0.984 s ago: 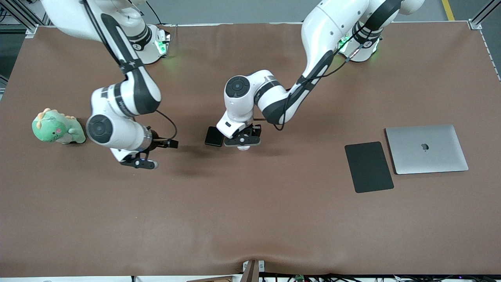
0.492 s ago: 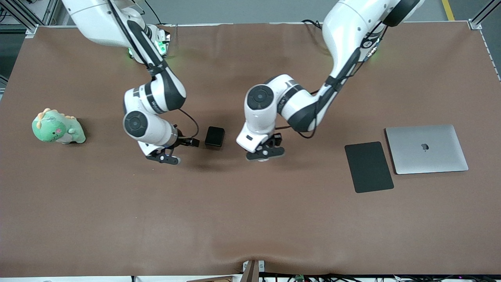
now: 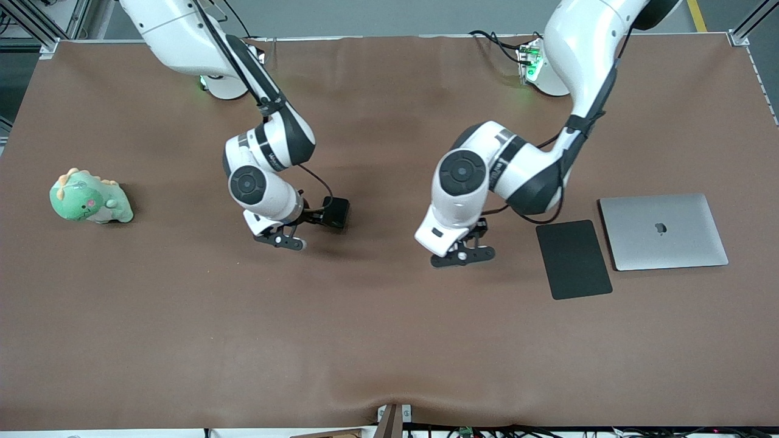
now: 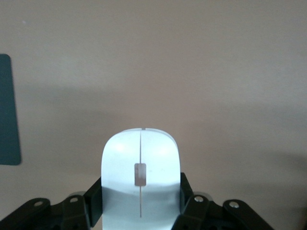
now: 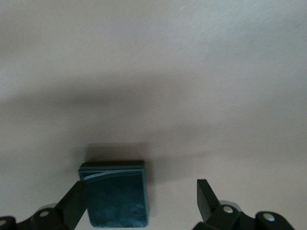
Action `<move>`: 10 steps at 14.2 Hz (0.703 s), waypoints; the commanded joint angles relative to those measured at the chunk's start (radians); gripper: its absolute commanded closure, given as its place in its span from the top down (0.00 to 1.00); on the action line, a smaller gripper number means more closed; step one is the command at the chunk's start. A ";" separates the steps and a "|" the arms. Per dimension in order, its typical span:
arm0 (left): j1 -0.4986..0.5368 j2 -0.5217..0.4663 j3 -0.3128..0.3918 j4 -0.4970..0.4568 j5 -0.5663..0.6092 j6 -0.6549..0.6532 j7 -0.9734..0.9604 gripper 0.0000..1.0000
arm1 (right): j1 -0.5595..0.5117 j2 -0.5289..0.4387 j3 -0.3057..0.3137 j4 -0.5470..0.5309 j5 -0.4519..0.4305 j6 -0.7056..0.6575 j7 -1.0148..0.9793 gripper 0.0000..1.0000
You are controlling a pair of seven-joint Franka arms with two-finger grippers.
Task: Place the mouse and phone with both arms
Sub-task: 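Lift the mouse with the left gripper while the right gripper grasps the phone, then carry the mouse toward the mouse pad while the right gripper lifts the phone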
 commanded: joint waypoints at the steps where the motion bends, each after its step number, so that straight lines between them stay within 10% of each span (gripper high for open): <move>1: 0.062 -0.075 -0.009 -0.104 -0.017 -0.003 0.084 0.00 | 0.046 0.045 -0.007 0.001 0.016 0.069 0.032 1.00; 10: 0.298 -0.138 -0.009 -0.219 -0.016 0.009 0.400 0.00 | 0.104 0.076 -0.008 -0.021 0.007 0.120 0.026 1.00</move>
